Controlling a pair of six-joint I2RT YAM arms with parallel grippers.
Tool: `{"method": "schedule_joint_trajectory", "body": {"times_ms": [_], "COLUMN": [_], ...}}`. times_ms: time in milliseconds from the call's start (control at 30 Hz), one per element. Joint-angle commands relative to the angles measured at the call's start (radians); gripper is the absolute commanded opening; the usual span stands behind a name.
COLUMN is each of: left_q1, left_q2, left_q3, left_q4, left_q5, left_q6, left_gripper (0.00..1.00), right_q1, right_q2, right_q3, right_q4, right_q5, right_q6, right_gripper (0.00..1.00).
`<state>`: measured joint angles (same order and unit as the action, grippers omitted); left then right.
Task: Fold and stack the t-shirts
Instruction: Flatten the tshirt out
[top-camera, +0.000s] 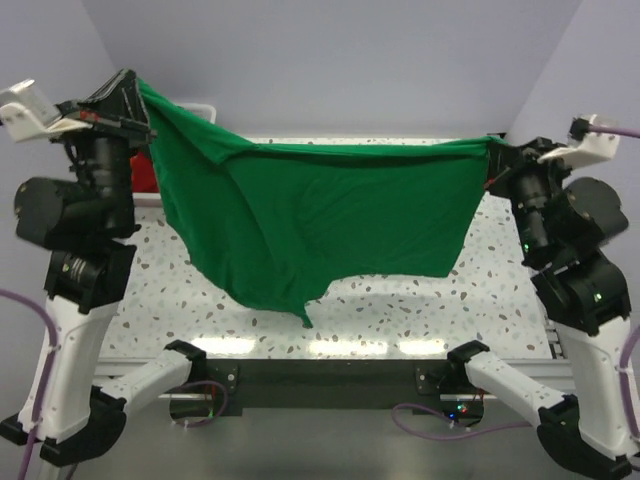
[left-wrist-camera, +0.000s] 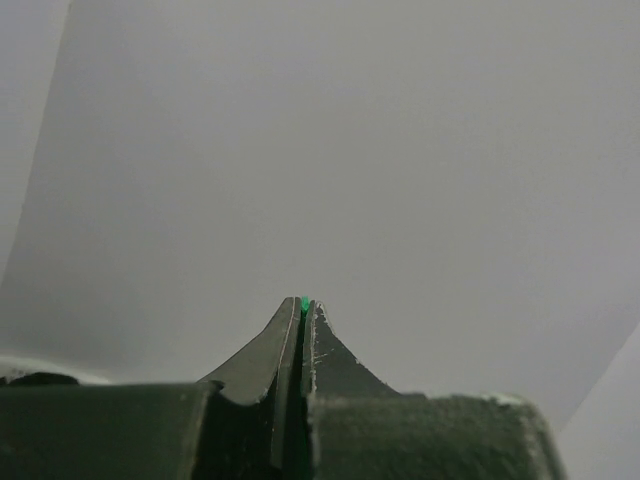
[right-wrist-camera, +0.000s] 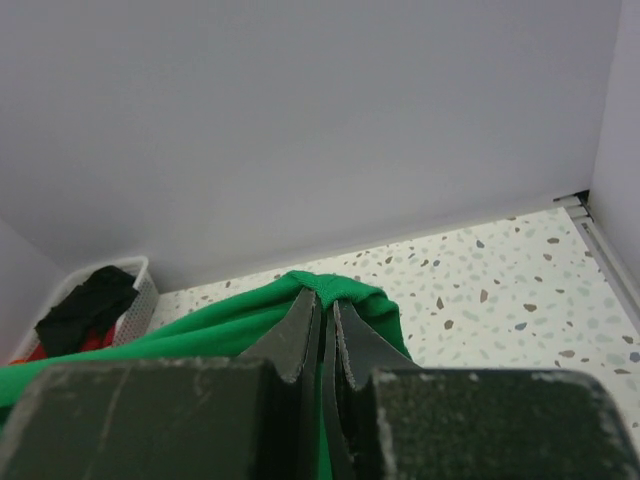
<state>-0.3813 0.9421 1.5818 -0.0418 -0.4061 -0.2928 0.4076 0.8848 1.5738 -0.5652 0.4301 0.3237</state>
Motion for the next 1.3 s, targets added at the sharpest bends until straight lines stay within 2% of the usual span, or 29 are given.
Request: {"method": "schedule_joint_trajectory", "body": {"times_ms": [0, 133, 333, 533, 733, 967, 1100, 1267], "left_q1": [-0.001, 0.001, 0.01, 0.027, 0.027, 0.024, 0.024, 0.024], "left_q2": [0.168, 0.32, 0.535, 0.644, 0.572, 0.365, 0.268, 0.204], "left_q3": [0.058, 0.135, 0.293, 0.448, 0.445, 0.292, 0.23, 0.228], "left_q4": [0.058, 0.092, 0.096, 0.048, 0.043, 0.007, 0.007, -0.001], "left_q5": [-0.143, -0.198, -0.24, -0.249, -0.241, -0.206, -0.188, -0.18], "left_q6": [0.058, 0.121, 0.165, 0.181, 0.188, 0.159, 0.156, 0.167], "left_gripper": [0.0, 0.0, 0.0, 0.0, 0.0, 0.0, 0.0, 0.0], "right_q1": [-0.001, -0.009, -0.108, -0.165, -0.167, -0.167, -0.167, -0.168], "right_q2": [0.139, 0.25, 0.382, 0.398, 0.286, 0.122, 0.062, 0.034], "right_q3": [0.015, 0.072, 0.17, 0.206, 0.154, 0.089, 0.104, 0.147], "right_q4": [0.115, 0.18, 0.222, 0.231, 0.214, 0.137, 0.103, 0.087], "right_q5": [0.093, 0.118, 0.024, -0.014, -0.027, -0.057, -0.063, -0.071], "right_q6": [-0.09, -0.141, -0.134, -0.13, -0.132, -0.101, -0.104, -0.109], "right_gripper": [0.0, 0.0, 0.0, 0.0, 0.0, 0.0, 0.0, 0.0]}}
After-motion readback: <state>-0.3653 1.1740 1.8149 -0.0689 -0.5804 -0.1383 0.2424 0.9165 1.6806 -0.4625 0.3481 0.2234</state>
